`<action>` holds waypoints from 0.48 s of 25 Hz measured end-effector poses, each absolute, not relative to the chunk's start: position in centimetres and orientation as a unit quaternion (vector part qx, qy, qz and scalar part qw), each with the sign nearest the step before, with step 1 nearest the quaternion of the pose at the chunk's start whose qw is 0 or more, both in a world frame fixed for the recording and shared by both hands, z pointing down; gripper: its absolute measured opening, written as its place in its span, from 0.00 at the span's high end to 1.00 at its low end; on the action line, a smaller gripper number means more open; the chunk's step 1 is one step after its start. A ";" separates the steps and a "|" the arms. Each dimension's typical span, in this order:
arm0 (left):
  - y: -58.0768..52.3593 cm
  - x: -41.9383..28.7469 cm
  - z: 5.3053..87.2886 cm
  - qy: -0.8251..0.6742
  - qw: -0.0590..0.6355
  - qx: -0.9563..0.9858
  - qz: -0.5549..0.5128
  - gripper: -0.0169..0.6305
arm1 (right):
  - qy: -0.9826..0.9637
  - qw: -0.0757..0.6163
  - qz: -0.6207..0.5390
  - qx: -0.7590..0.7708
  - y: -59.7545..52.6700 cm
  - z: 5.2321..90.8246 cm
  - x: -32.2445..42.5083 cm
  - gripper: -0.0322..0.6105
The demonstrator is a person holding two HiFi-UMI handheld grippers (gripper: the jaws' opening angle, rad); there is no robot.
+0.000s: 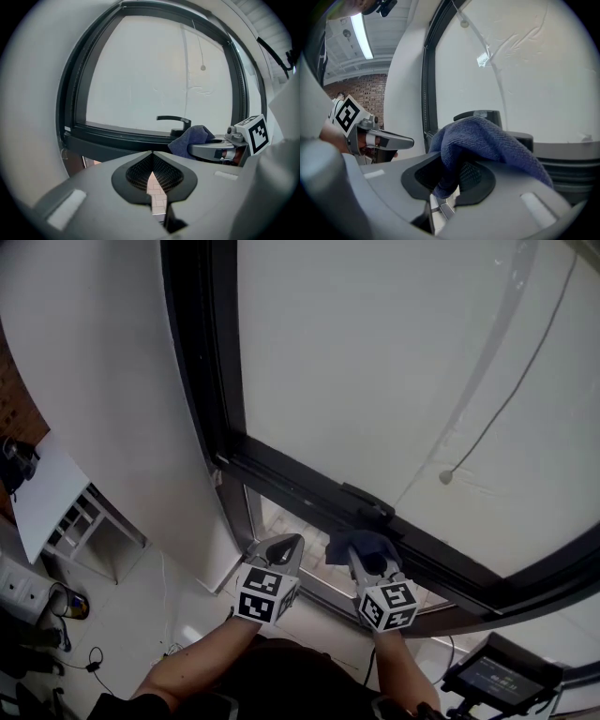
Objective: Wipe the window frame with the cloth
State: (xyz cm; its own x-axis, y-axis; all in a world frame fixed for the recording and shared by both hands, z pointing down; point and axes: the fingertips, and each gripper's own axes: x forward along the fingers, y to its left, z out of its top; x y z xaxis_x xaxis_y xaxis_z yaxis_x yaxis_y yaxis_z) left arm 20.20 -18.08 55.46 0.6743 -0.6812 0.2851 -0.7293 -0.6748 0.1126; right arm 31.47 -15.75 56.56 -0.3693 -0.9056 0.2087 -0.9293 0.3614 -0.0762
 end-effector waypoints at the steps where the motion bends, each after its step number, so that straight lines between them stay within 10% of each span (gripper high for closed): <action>1: -18.3 19.6 55.5 -0.393 0.110 0.907 0.109 0.98 | -0.824 0.066 0.091 0.556 -16.1 56.6 31.0 0.84; 12: -21.3 13.9 56.0 -0.429 0.124 0.889 0.100 0.98 | -0.834 0.071 0.092 0.539 -19.9 56.8 26.0 0.84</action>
State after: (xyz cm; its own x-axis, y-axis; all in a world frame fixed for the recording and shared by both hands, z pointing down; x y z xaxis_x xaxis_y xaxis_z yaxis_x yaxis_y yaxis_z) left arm 13.94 -21.34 56.02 0.6127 -0.7375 0.2841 -0.7871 -0.6018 0.1354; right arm 25.98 -19.87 56.79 -0.4078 -0.8867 0.2180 -0.9129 0.4011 -0.0761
